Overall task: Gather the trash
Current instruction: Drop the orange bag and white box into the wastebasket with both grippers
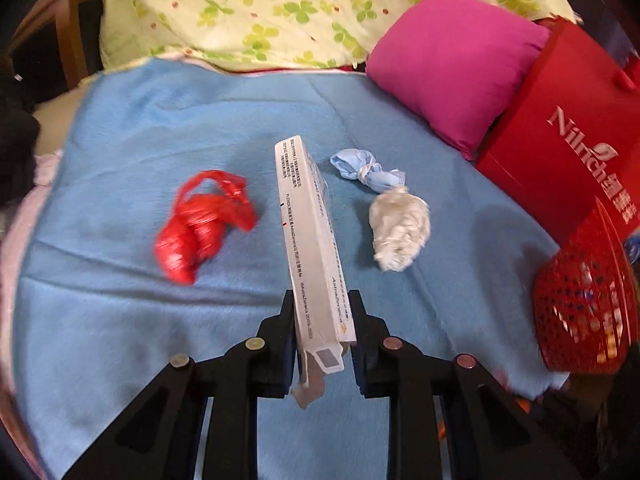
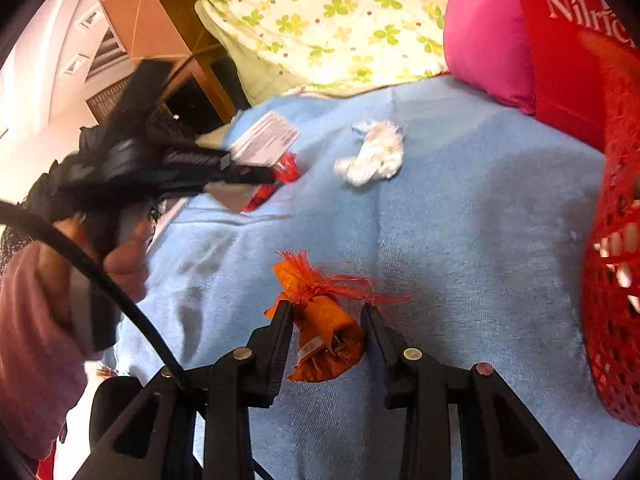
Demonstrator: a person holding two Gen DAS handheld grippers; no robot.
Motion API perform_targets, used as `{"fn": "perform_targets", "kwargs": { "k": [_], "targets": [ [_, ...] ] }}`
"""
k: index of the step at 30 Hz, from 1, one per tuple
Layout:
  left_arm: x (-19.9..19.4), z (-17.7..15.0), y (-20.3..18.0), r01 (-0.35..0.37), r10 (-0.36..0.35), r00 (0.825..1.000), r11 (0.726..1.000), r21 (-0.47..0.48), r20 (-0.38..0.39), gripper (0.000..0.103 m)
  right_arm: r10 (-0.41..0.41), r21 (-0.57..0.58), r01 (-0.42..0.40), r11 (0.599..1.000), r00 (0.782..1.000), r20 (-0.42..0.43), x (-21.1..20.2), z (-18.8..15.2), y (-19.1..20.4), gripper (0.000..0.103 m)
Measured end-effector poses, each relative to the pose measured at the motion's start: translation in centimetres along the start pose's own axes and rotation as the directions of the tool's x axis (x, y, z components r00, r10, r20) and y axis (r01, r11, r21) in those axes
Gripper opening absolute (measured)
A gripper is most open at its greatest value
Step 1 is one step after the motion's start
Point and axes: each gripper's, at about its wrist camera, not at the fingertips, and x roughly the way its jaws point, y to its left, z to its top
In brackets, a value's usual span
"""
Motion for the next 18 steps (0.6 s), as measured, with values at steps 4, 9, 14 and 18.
{"fn": "perform_targets", "kwargs": {
  "k": [4,9,14,18],
  "targets": [
    [-3.5,-1.8,-0.3,-0.018,0.019,0.999,1.0,-0.016,0.041,0.024,-0.003,0.025,0.002,1.0,0.999,0.045,-2.4,-0.2,-0.3,0.038],
    [-6.5,-3.2,-2.4,-0.036,0.036,0.995,0.999,-0.001,0.095,0.025,-0.026,0.047,0.02,0.999,0.991,0.131,-6.9,0.6,-0.4,0.038],
    [-10.3,-3.9,-5.4,-0.042,0.029,0.985,0.996,0.075,0.171,0.025,-0.055,0.043,0.046,0.998,0.97,0.236,-11.9,2.0,0.3,0.038],
    [-13.3,-4.2,-7.6,-0.027,-0.003,0.974,0.992,0.126,0.228,0.025,-0.073,0.042,0.063,0.997,0.953,0.296,-15.1,2.6,1.0,0.038]
  ]
}}
